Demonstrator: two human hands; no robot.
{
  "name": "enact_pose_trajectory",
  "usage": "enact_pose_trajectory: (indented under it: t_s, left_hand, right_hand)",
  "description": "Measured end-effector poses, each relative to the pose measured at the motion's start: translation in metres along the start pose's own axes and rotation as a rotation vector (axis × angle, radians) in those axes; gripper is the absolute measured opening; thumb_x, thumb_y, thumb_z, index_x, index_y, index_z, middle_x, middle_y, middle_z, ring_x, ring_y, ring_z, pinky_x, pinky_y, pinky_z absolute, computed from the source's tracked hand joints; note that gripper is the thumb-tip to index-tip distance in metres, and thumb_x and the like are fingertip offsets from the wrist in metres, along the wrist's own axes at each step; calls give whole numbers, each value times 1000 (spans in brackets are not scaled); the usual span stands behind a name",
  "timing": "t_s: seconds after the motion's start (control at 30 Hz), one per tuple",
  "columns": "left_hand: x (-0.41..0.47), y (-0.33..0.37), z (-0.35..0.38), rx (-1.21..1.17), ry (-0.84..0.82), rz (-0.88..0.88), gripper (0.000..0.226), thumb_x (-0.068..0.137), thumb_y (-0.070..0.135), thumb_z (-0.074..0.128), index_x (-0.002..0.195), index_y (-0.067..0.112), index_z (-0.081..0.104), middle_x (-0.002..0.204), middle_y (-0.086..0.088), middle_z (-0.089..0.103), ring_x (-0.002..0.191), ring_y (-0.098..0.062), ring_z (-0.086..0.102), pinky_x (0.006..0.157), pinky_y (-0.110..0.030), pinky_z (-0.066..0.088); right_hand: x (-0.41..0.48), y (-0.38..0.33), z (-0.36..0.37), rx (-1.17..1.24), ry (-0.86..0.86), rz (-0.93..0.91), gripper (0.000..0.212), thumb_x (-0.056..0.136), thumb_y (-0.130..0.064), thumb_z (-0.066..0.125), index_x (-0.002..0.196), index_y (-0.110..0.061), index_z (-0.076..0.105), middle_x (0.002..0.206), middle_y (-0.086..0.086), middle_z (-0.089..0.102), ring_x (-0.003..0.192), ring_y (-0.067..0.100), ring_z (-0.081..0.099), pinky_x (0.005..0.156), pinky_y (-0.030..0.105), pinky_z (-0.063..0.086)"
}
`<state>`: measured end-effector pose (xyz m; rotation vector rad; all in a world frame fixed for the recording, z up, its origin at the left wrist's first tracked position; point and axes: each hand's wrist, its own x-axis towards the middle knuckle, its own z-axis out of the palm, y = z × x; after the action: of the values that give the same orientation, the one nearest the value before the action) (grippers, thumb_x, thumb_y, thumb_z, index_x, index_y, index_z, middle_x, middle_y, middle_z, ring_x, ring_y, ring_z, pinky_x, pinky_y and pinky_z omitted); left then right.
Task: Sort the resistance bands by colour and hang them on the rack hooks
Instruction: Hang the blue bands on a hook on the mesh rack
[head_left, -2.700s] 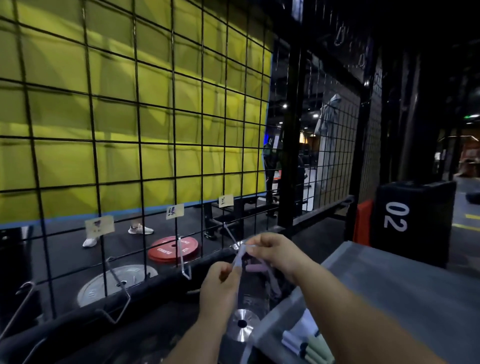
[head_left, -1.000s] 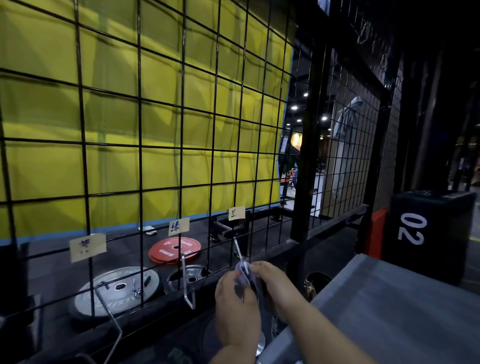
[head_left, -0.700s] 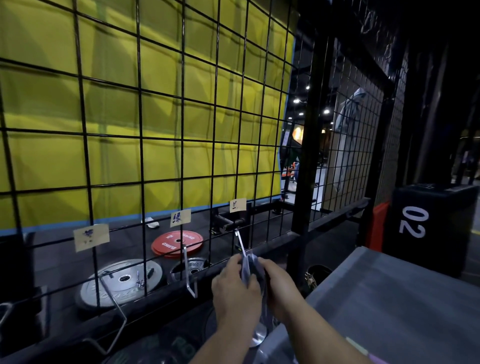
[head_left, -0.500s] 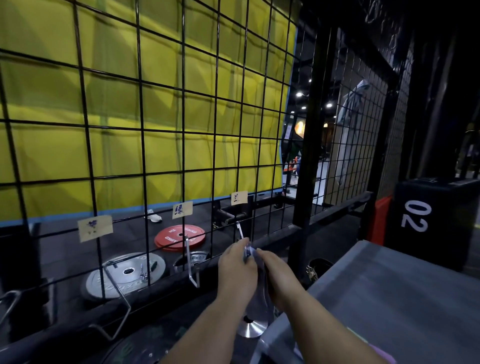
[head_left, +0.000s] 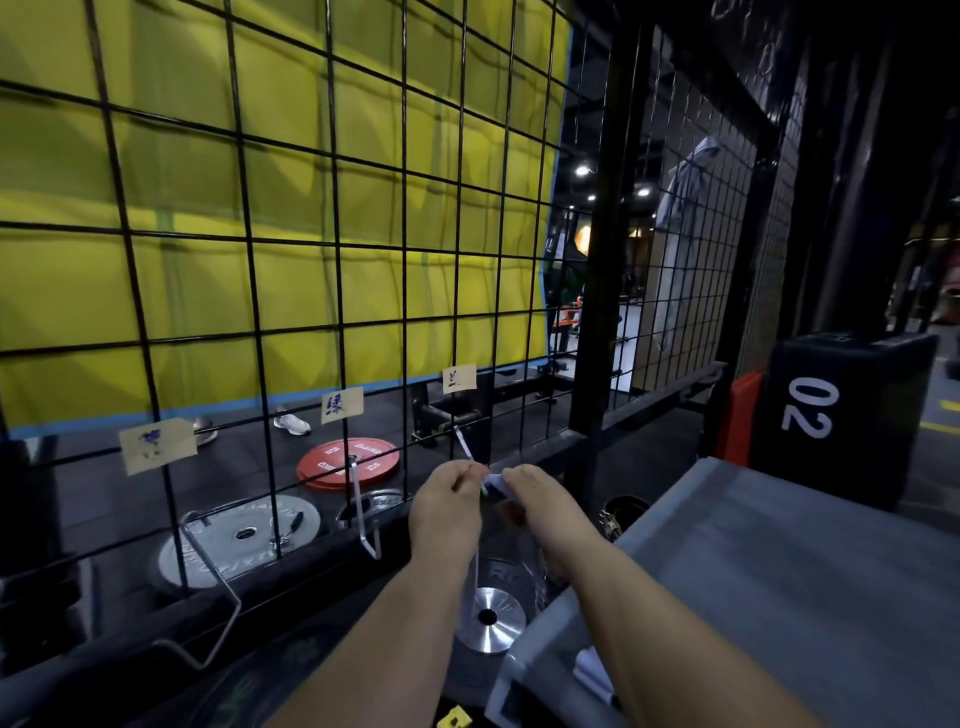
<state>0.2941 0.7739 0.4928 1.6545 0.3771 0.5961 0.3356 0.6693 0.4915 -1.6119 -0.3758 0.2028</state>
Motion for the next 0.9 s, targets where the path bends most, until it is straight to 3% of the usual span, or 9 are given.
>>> enact_pose_trajectory:
  t_s: [0.1, 0.23, 0.33, 0.43, 0.5, 0.6, 0.67, 0.73, 0.9]
  left_hand:
    - [-1, -1, -3, -13, 3, 14, 22, 95, 15, 48, 92, 21, 69, 92, 8, 66, 90, -12, 60, 86, -32, 49]
    - [-1, -3, -5, -10, -16, 13, 23, 95, 18, 47, 87, 25, 67, 89, 3, 66, 84, -18, 60, 79, -36, 50]
    - [-2, -4, -5, 22, -8, 29, 25, 95, 16, 44, 83, 24, 65, 86, 0, 65, 75, -16, 56, 69, -32, 46]
    - [-2, -5, -6, 25, -5, 46, 26, 95, 13, 43, 81, 20, 63, 86, 0, 65, 77, -15, 56, 70, -30, 44]
    - [-2, -6, -6, 34, -15, 47, 26, 96, 13, 43, 82, 20, 63, 89, 2, 66, 85, -16, 59, 77, -31, 45]
    - [-4, -8, -4, -54, -34, 20, 28, 95, 14, 45, 80, 26, 65, 90, 4, 67, 90, -17, 61, 86, -35, 48]
    - [-6, -8, -4, -52, -41, 23, 22, 95, 17, 50, 87, 30, 66, 92, 8, 68, 90, -11, 61, 80, -27, 48]
    - [-8, -8, -4, -4, -61, 37, 17, 93, 17, 56, 101, 29, 64, 96, 13, 67, 89, -2, 59, 71, -17, 43]
    - [-11, -13, -5, -7, -128, 36, 37, 90, 4, 53, 114, 32, 58, 106, 14, 69, 99, -6, 63, 85, -23, 49]
  right_hand:
    - [-1, 10, -4, -8, -40, 5, 29, 100, -17, 47, 73, -14, 57, 57, -5, 59, 47, -1, 55, 48, 13, 43]
    - [-2, 18, -2, 125, -16, -1, 22, 98, -17, 47, 80, -11, 56, 63, 0, 58, 46, 2, 54, 48, 16, 44]
    - [0, 13, -4, 258, 15, 34, 23, 101, -17, 45, 82, -8, 56, 51, 3, 60, 42, 7, 58, 40, 15, 42]
    - [0, 9, -6, 199, 24, 54, 28, 99, -14, 45, 73, -9, 56, 49, 1, 56, 41, 11, 54, 39, 14, 39]
    - [2, 18, -6, 87, -5, 58, 26, 95, -16, 48, 70, -15, 52, 51, -4, 50, 49, 15, 47, 44, 19, 39]
    - [5, 35, -6, 9, -10, 89, 3, 93, -23, 54, 96, -23, 53, 75, -5, 57, 66, 12, 54, 56, 24, 44]
    - [4, 41, -1, 67, -37, 130, 19, 95, -26, 56, 112, -21, 54, 96, 2, 67, 87, 19, 66, 72, 32, 55]
    - [3, 43, 4, 75, -45, 156, 26, 93, -31, 59, 115, -16, 60, 99, 8, 72, 92, 25, 70, 79, 39, 56]
    - [4, 44, 3, 75, -28, 204, 30, 101, -36, 44, 85, -20, 63, 66, -5, 64, 55, 5, 57, 52, 20, 40]
